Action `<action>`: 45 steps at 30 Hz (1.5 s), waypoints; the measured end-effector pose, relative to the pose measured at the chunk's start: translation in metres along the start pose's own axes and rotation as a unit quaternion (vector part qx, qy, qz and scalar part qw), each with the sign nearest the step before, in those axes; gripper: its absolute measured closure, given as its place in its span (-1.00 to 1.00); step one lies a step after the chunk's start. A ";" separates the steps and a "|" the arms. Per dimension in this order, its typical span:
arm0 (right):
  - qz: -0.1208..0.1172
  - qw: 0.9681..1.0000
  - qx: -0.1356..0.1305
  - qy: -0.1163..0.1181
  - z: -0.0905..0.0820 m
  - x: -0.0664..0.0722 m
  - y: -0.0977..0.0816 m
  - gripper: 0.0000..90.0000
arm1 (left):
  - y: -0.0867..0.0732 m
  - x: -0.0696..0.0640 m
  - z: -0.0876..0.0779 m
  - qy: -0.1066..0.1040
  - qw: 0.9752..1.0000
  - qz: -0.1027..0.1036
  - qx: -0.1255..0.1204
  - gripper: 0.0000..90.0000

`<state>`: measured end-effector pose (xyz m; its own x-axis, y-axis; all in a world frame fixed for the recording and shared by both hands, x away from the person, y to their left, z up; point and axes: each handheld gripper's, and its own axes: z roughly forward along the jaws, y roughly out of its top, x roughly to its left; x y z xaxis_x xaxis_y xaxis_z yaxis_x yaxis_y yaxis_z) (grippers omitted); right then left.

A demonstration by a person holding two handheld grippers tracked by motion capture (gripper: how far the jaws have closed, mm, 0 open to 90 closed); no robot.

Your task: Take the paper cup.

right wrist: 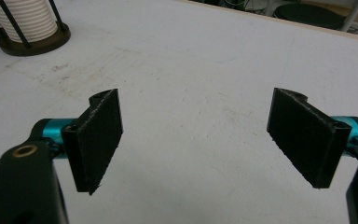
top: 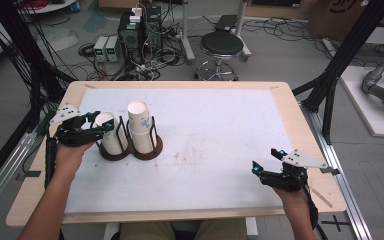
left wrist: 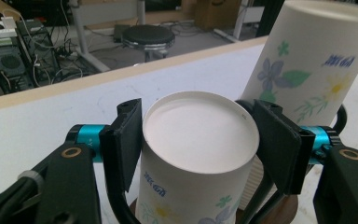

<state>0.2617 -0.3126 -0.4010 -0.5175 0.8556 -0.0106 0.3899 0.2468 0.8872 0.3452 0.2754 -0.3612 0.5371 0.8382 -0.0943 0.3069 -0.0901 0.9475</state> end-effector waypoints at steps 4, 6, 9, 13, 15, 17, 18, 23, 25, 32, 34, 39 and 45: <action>0.004 1.000 0.001 0.000 0.001 0.001 0.000 -0.59 | 0.012 -0.001 -0.005 -0.002 1.000 -0.002 -0.016 -0.20; 0.002 1.000 0.002 0.001 0.001 0.001 0.000 -0.59 | 0.021 -0.003 -0.009 0.003 1.000 0.000 -0.025 -0.20; 0.003 1.000 0.004 0.002 0.001 0.001 0.000 -0.59 | 0.034 -0.005 -0.014 0.007 0.999 0.006 -0.032 -0.20; 0.003 1.000 0.001 0.002 0.000 0.000 0.000 -0.59 | 0.049 -0.008 -0.020 0.015 0.999 0.017 -0.039 -0.19; 0.005 1.000 -0.001 0.002 0.000 0.000 0.000 -0.59 | 0.055 -0.010 -0.022 0.015 0.999 0.021 -0.043 -0.19; 0.006 1.000 0.000 0.002 0.000 0.001 0.000 -0.59 | 0.061 -0.013 -0.025 0.015 0.999 0.027 -0.045 -0.18; 0.006 1.000 0.000 0.002 0.000 0.001 0.000 -0.59 | 0.063 -0.014 -0.027 0.014 0.998 0.029 -0.047 -0.18; 0.006 1.000 -0.001 0.004 0.000 0.001 0.001 -0.59 | 0.071 -0.025 -0.039 -0.012 0.997 0.039 -0.068 -0.18; 0.003 1.000 -0.002 0.005 0.001 0.001 0.001 -0.59 | 0.070 -0.031 -0.044 -0.030 0.996 0.037 -0.073 -0.18; -0.001 1.000 -0.007 0.013 0.005 0.005 0.006 -0.59 | 0.062 -0.046 -0.057 -0.079 0.994 0.032 -0.071 -0.18; -0.002 1.000 -0.008 0.014 0.005 0.005 0.007 -0.59 | 0.060 -0.047 -0.059 -0.084 0.993 0.027 -0.072 -0.18; -0.002 1.000 -0.010 0.016 0.008 0.006 0.011 -0.59 | 0.054 -0.052 -0.064 -0.108 0.992 0.023 -0.064 -0.18; 0.003 1.000 -0.011 0.013 0.006 0.004 0.011 -0.59 | 0.047 -0.063 -0.060 -0.138 0.988 0.034 -0.058 -0.18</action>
<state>0.2686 -0.3035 -0.3945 -0.5347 0.8450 0.0056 0.3758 0.2319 0.8972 0.2784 0.2502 -0.2923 0.7526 0.6520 -0.0928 0.1781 -0.0657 0.9818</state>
